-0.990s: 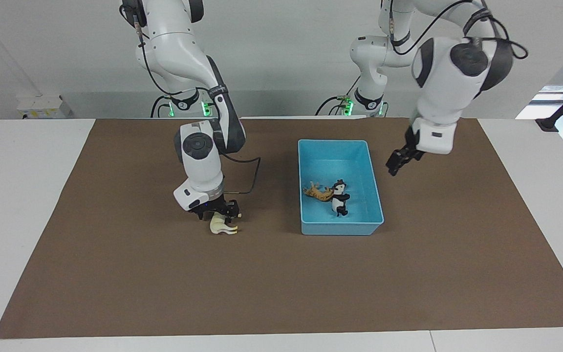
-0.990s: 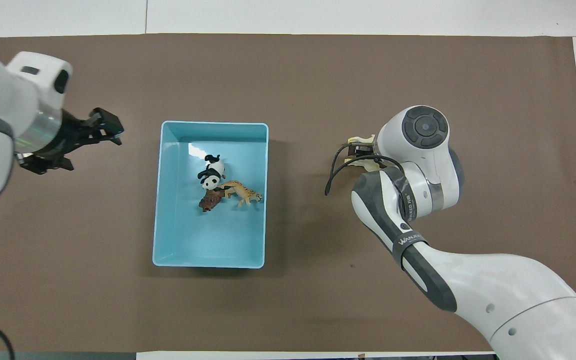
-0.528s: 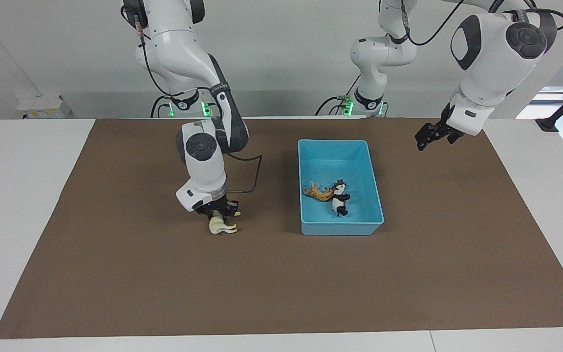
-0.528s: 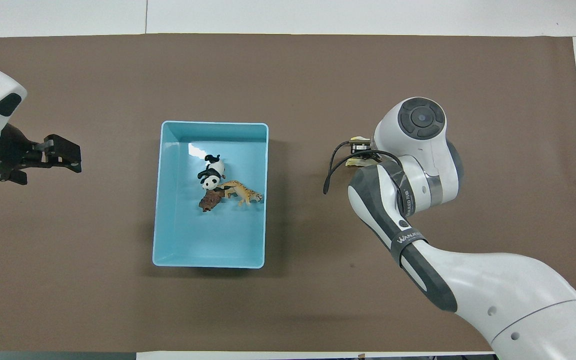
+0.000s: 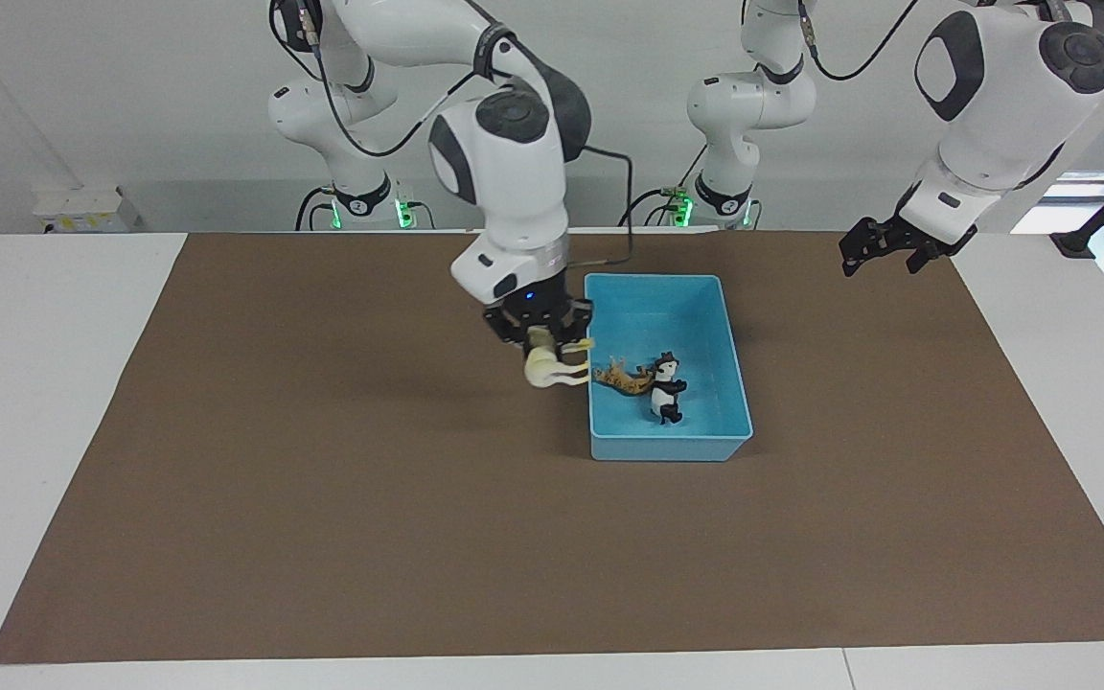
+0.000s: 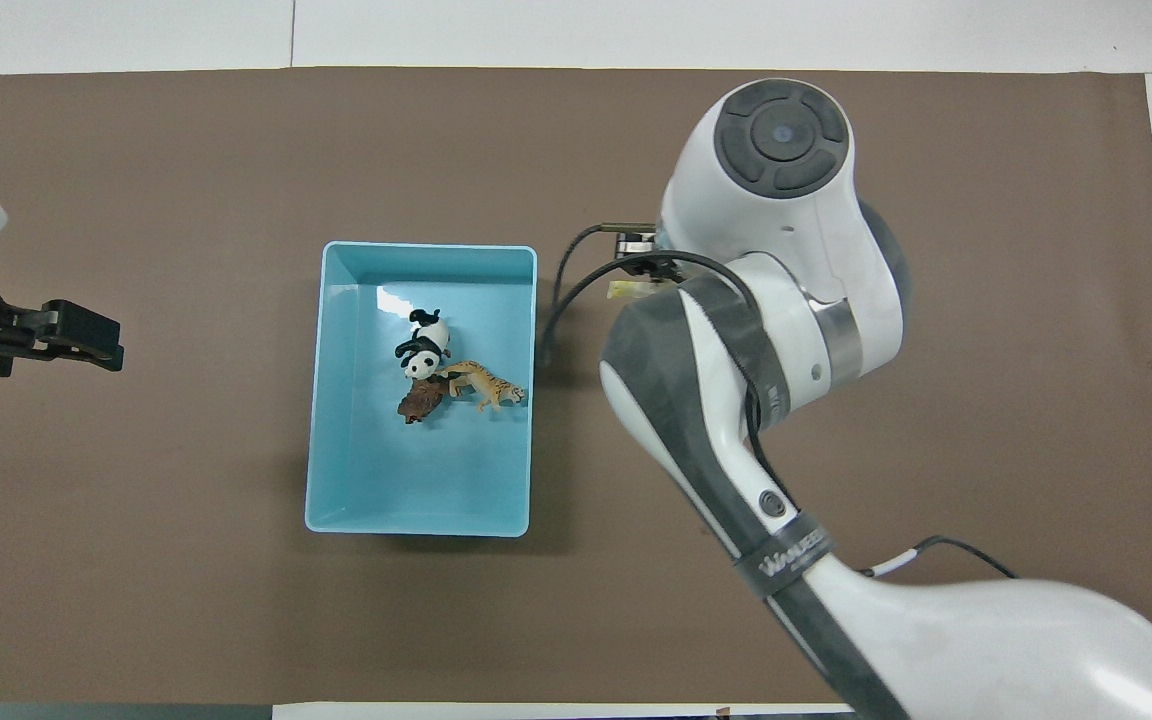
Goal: Put all toys into storage box
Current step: 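Lower the cream horse into the box and open the right gripper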
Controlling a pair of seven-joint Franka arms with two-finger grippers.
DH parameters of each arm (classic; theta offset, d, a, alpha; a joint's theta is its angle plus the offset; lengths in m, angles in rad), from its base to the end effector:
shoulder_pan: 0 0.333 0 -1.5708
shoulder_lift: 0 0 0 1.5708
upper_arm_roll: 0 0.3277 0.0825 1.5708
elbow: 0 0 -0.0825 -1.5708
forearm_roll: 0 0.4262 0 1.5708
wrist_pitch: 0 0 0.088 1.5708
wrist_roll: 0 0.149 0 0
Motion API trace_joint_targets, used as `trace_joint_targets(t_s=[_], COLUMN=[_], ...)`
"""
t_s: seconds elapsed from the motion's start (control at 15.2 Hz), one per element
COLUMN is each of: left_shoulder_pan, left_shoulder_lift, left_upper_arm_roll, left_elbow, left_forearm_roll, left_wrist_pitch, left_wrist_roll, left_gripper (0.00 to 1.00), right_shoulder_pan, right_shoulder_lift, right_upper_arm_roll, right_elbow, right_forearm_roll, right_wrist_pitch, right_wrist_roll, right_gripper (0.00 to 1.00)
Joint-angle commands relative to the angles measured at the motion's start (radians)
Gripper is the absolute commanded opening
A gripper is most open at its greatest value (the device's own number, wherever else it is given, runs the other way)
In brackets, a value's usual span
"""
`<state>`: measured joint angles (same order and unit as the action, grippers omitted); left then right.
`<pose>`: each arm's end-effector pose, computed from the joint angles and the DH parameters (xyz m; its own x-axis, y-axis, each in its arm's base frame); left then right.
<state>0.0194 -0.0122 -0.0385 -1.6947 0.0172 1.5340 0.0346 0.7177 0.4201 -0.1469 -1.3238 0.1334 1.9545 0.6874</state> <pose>0.5762 -0.0085 0.5358 0.9875 -0.0528 -0.1485 -0.0552 -0.9984 -0.0124 0.6215 0.4377 0.4820 0.9824 -0.1441 0.1186 -0.1200 -0.9744 -0.1901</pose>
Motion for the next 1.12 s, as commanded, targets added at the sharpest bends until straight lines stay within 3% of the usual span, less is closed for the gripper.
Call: trace_joint_targets(t_s=[0.0, 0.13, 0.26, 0.33, 0.59, 0.79, 0.92, 1.06], left_shoulder_pan=[-0.001, 0.005, 0.007, 0.005, 0.001, -0.004, -0.01, -0.019], left_shoulder_lift=[0.023, 0.014, 0.014, 0.014, 0.015, 0.02, 0.017, 0.021], left_upper_arm_roll=[-0.008, -0.008, -0.005, 0.002, 0.006, 0.008, 0.012, 0.012], left_elbow=[0.032, 0.015, 0.01, 0.01, 0.01, 0.021, 0.014, 0.027], left_forearm_roll=[0.007, 0.001, -0.012, -0.026, -0.039, -0.031, -0.029, -0.029], left_wrist_pitch=[-0.029, -0.02, -0.02, -0.017, -0.008, -0.015, -0.009, -0.023], left_wrist_roll=[0.021, 0.021, 0.022, 0.022, 0.021, 0.021, 0.022, 0.021], left_gripper=[1.0, 1.0, 1.0, 1.0, 1.0, 1.0, 1.0, 1.0], right_shoulder_pan=[0.058, 0.098, 0.112, 0.117, 0.121, 0.088, 0.001, -0.122], right_shoulder_lift=[0.069, 0.103, 0.108, 0.108, 0.097, 0.014, -0.042, -0.096], right_upper_arm_roll=[0.003, 0.003, 0.003, 0.003, 0.0, -0.02, -0.029, -0.033], right_elbow=[0.039, 0.008, -0.005, -0.006, 0.017, 0.012, 0.011, 0.005], right_forearm_roll=[0.095, 0.101, 0.115, 0.123, 0.104, 0.031, 0.02, 0.018], right_wrist_pitch=[0.142, 0.236, 0.241, 0.238, 0.15, 0.112, 0.019, -0.078], right_wrist_roll=[0.017, 0.021, 0.026, 0.044, 0.274, 0.27, 0.183, -0.101], right_gripper=[0.0, 0.0, 0.0, 0.99, 1.0, 1.0, 1.0, 1.0])
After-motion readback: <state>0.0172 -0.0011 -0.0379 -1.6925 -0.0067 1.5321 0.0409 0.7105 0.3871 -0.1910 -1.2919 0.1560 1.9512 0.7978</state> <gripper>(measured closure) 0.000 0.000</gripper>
